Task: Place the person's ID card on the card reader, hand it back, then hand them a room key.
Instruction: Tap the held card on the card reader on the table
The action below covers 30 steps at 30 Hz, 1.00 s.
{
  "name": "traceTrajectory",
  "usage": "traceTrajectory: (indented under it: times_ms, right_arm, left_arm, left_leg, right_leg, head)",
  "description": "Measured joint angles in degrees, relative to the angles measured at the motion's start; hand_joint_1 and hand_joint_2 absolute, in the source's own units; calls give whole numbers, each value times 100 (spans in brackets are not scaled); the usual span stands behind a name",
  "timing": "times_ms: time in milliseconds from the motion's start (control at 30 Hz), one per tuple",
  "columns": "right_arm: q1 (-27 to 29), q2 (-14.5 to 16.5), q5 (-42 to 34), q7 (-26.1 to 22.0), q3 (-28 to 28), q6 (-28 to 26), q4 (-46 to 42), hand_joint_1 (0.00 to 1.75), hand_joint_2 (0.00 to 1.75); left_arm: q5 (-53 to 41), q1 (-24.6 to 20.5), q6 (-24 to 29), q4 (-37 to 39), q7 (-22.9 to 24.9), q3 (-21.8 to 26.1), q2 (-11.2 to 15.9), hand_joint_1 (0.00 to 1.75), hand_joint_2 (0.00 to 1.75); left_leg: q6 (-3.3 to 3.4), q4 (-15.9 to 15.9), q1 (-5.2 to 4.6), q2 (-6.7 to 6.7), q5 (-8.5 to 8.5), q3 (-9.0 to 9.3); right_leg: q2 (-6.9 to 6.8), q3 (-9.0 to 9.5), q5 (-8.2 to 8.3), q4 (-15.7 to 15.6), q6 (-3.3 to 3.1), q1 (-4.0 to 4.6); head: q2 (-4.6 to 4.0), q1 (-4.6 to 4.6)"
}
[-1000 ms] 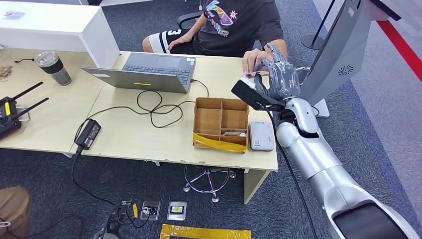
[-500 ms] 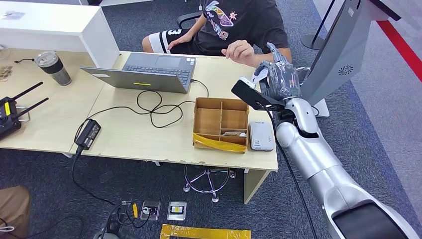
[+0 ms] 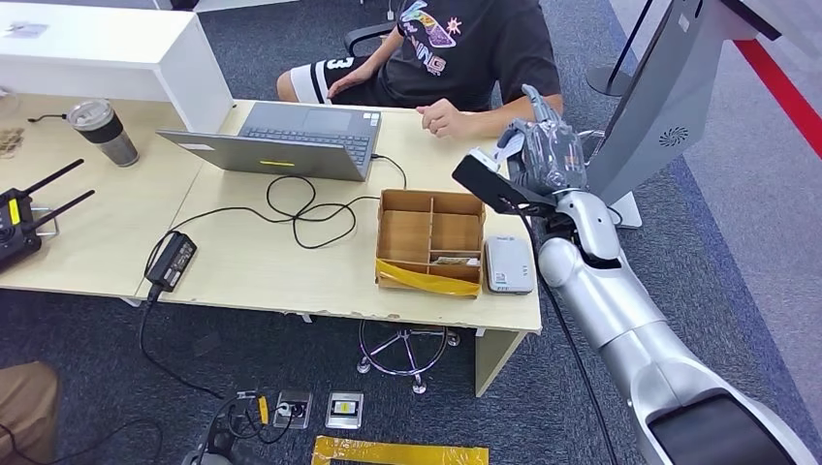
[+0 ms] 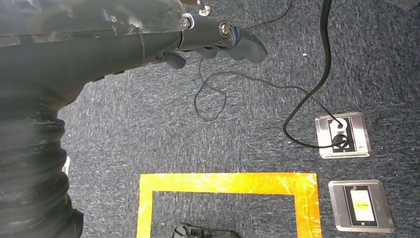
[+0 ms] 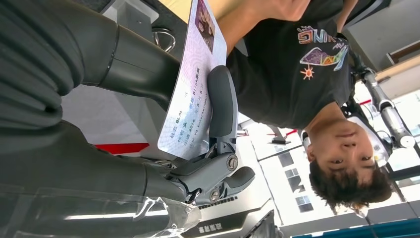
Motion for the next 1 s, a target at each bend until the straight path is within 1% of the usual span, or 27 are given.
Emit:
traceTrajectory:
  times_ms: [367, 533, 667, 800, 1000]
  right_arm:
    - [12, -79, -51, 75, -6, -17, 103, 175, 175]
    - [130, -248, -203, 157, -96, -48, 239, 175, 175]
    - [412, -469, -545, 228, -307, -150, 349, 175, 175]
    - [614, -626, -747, 233, -509, -234, 422, 175, 175]
    - [767, -715, -760, 275, -687, -238, 520, 175, 175]
  left_arm:
    - [2, 4, 3, 1, 0, -12, 14, 0, 175]
    - [15, 15, 7, 2, 0, -24, 32, 0, 175]
    - [38, 36, 25, 4, 0, -24, 60, 0, 175]
    - [56, 80, 32, 8, 0, -24, 86, 0, 175]
    - [59, 95, 45, 9, 0, -24, 96, 0, 175]
  left_leg:
    - [0, 0, 0, 3, 0, -1]
    - [0, 1, -1, 4, 0, -2]
    - [0, 2, -2, 4, -1, -4]
    - [0, 1, -2, 7, -1, -6]
    - [0, 1, 0, 14, -1, -4]
  right_leg:
    - [2, -4, 0, 0, 0, 0]
    - [2, -5, 0, -1, 0, -1]
    - [0, -5, 0, -2, 0, -2]
    - [2, -8, 0, -1, 0, -2]
    - [5, -10, 1, -1, -1, 0]
  head:
    - [0, 0]
    - [0, 0]
    - [0, 0]
    - [0, 1]
    - [0, -1]
